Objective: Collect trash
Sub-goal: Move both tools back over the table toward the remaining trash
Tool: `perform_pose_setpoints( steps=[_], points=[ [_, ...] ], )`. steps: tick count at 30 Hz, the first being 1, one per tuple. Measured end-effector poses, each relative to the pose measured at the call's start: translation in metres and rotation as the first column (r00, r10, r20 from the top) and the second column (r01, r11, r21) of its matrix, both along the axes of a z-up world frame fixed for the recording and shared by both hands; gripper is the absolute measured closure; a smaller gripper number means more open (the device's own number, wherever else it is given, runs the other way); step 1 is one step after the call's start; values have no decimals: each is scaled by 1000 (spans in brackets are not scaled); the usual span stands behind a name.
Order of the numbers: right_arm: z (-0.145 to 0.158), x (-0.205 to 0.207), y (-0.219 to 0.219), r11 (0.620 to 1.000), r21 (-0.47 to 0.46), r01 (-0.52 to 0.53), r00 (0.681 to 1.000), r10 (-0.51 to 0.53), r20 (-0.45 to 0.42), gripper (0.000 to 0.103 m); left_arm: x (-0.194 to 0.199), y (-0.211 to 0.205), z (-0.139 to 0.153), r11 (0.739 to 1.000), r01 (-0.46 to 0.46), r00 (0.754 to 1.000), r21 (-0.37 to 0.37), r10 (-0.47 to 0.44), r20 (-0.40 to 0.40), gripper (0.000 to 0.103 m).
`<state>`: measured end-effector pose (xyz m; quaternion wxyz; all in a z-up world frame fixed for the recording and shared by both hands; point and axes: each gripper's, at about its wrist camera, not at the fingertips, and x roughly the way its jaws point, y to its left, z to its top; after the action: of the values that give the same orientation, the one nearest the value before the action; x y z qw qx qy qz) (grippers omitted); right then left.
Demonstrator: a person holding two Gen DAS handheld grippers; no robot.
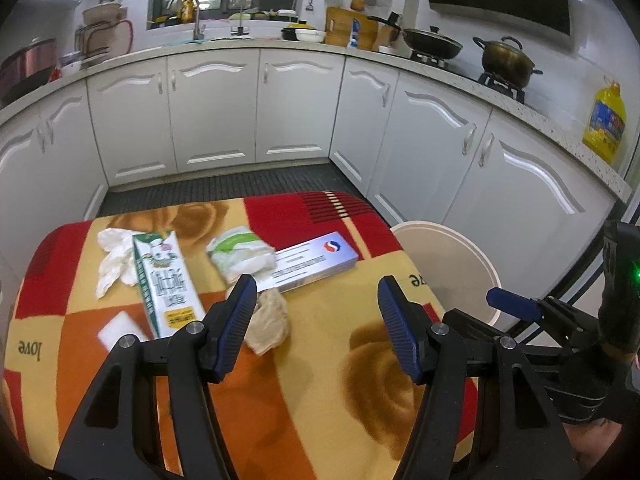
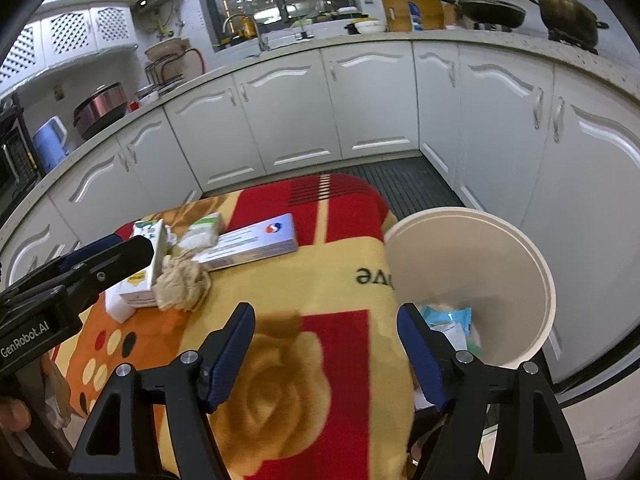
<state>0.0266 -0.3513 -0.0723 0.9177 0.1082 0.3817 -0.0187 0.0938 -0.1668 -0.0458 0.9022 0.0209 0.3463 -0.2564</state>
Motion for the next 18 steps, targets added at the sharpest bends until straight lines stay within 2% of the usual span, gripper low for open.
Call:
perform_pose_setpoints(
  steps=[4, 18],
  points=[
    [3, 0, 13, 1000, -13, -19, 1000, 19, 2, 27, -2, 16, 1, 1000, -16, 1000, -11, 16, -15, 41],
    [5, 4, 36, 998, -19, -58, 998, 58, -2, 26, -7, 63, -3, 996, -86, 996, -13, 85, -27, 41]
  ],
)
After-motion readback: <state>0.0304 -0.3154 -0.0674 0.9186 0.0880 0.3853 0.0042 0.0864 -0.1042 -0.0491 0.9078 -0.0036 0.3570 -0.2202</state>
